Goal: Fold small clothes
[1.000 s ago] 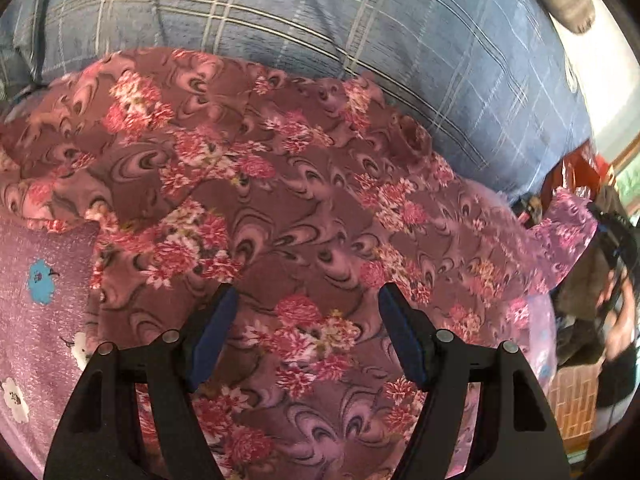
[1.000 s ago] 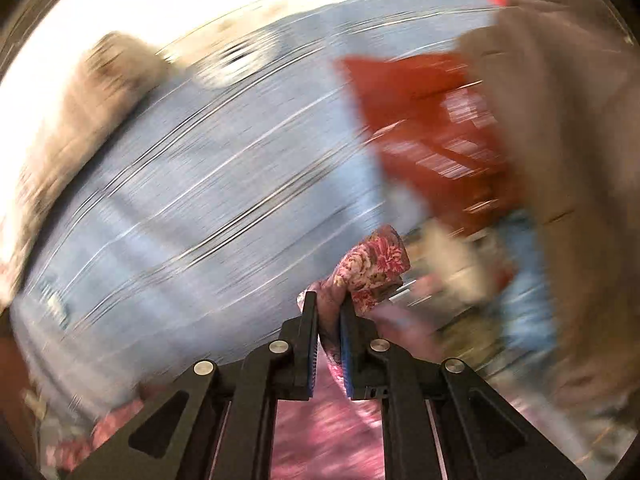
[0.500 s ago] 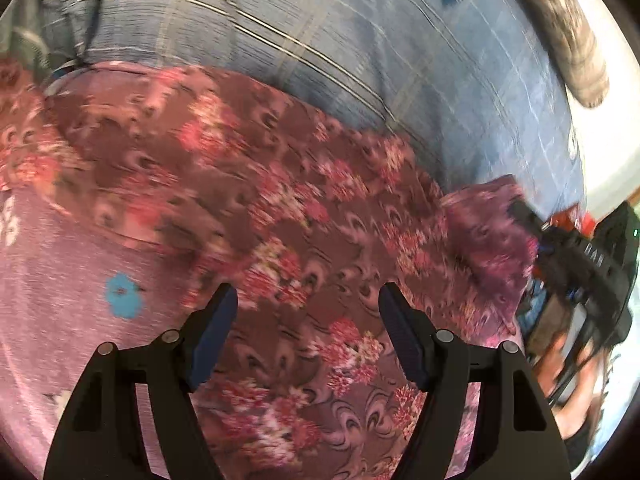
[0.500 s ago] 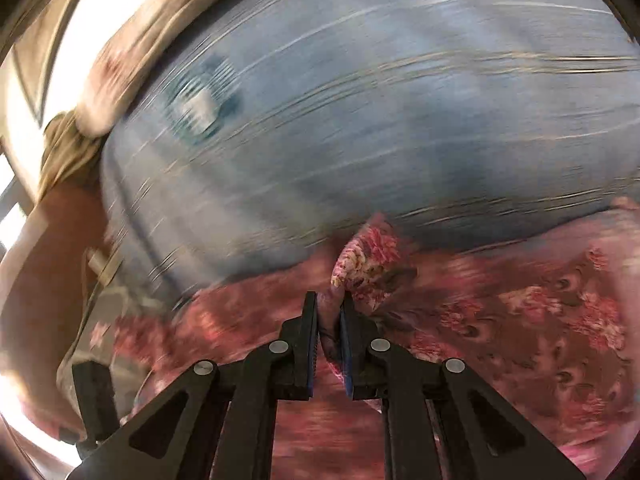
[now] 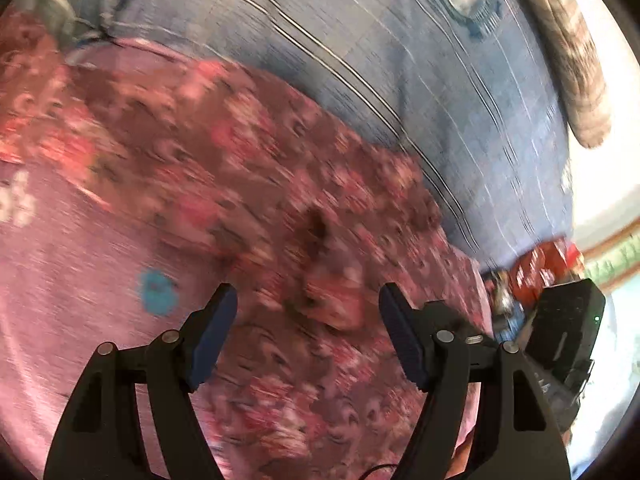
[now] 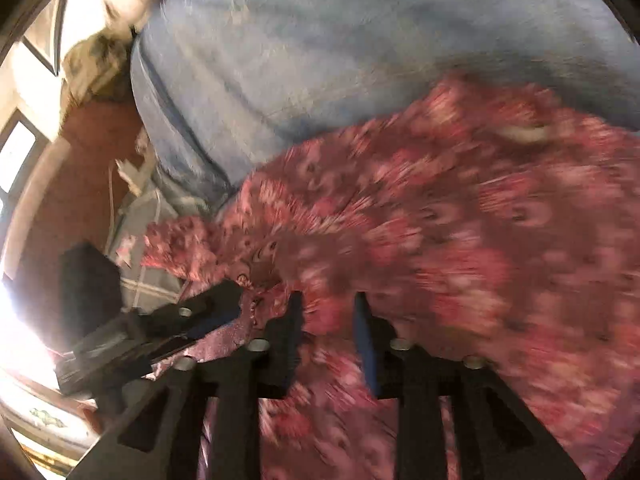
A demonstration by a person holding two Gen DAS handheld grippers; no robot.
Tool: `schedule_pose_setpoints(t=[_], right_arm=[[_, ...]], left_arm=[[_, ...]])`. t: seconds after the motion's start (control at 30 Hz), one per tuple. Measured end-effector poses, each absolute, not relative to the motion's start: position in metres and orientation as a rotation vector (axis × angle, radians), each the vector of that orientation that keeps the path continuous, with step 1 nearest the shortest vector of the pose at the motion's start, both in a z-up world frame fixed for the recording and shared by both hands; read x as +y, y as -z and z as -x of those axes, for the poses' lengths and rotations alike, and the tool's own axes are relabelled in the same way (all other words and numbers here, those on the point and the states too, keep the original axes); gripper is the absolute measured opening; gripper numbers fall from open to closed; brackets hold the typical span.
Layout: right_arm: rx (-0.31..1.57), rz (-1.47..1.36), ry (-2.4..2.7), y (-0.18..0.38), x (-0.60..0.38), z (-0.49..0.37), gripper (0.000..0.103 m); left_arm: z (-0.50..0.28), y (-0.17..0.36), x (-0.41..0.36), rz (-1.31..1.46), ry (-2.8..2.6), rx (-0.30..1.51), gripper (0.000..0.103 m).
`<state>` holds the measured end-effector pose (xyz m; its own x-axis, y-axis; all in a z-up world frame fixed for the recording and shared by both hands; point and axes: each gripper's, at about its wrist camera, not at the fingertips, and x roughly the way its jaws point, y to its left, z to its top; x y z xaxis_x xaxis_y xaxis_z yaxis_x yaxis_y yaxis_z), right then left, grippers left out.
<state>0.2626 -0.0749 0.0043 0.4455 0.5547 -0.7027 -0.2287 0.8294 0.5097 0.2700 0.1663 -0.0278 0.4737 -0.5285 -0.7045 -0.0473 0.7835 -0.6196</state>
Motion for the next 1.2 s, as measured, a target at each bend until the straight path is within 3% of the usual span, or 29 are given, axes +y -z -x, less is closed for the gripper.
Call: schedule_pose_setpoints(t=[0.07, 0.23, 0.27, 0.3, 0.33, 0.37, 0.57, 0.6, 0.63, 0.8, 0.97, 1.07, 1.13, 1.2], right_arm=[[0.958, -0.377, -0.433, -0.015, -0.113, -0.247, 0.048], [0.925, -0.474, -0.263, -0.013, -0.209, -0.207, 0.048], [0.921, -0.517, -0.226, -0.009, -0.231, -0.198, 0.048], [0.916, -0.549, -0.196, -0.005, -0.245, -0.193, 0.048], [0.908, -0.587, -0.162, -0.001, -0.262, -0.187, 0.048], [0.895, -0.635, -0.129, 0.003, -0.281, -0.182, 0.048], [0.822, -0.916, -0.042, 0.032, -0.342, -0.195, 0.047], [0.823, -0.969, -0.060, 0.039, -0.345, -0.203, 0.032], [0.818, -0.989, -0.070, 0.041, -0.346, -0.207, 0.007], [0.696, -0.894, -0.123, 0.006, -0.336, -0.203, 0.008], [0.889, -0.837, -0.017, 0.043, -0.339, -0.199, 0.010], [0.858, -0.881, -0.006, 0.033, -0.344, -0.182, 0.016], [0.824, -0.836, -0.034, 0.016, -0.339, -0.176, 0.016], [0.769, -0.745, -0.067, -0.007, -0.323, -0.178, 0.020]], left_arm=[[-0.272, 0.031, 0.147, 0.602, 0.380, 1.083, 0.084], [-0.277, 0.047, 0.107, 0.555, 0.424, 1.147, 0.082], [-0.277, 0.046, 0.105, 0.561, 0.397, 1.113, 0.076], [-0.276, 0.044, 0.105, 0.565, 0.371, 1.071, 0.063], [-0.276, 0.042, 0.104, 0.561, 0.358, 1.048, 0.022], [-0.278, 0.041, 0.105, 0.559, 0.352, 1.041, 0.004], [-0.286, 0.040, 0.119, 0.611, 0.315, 0.993, 0.004], [-0.286, 0.040, 0.119, 0.607, 0.309, 0.994, 0.004], [-0.286, 0.039, 0.120, 0.605, 0.306, 0.995, 0.004], [-0.280, 0.030, 0.133, 0.628, 0.301, 0.977, 0.004], [-0.284, 0.055, 0.125, 0.548, 0.270, 1.135, 0.008], [-0.275, 0.037, 0.149, 0.636, 0.281, 1.065, 0.009], [-0.269, 0.020, 0.170, 0.686, 0.255, 0.970, 0.016], [-0.264, 0.008, 0.181, 0.681, 0.228, 0.886, 0.034]])
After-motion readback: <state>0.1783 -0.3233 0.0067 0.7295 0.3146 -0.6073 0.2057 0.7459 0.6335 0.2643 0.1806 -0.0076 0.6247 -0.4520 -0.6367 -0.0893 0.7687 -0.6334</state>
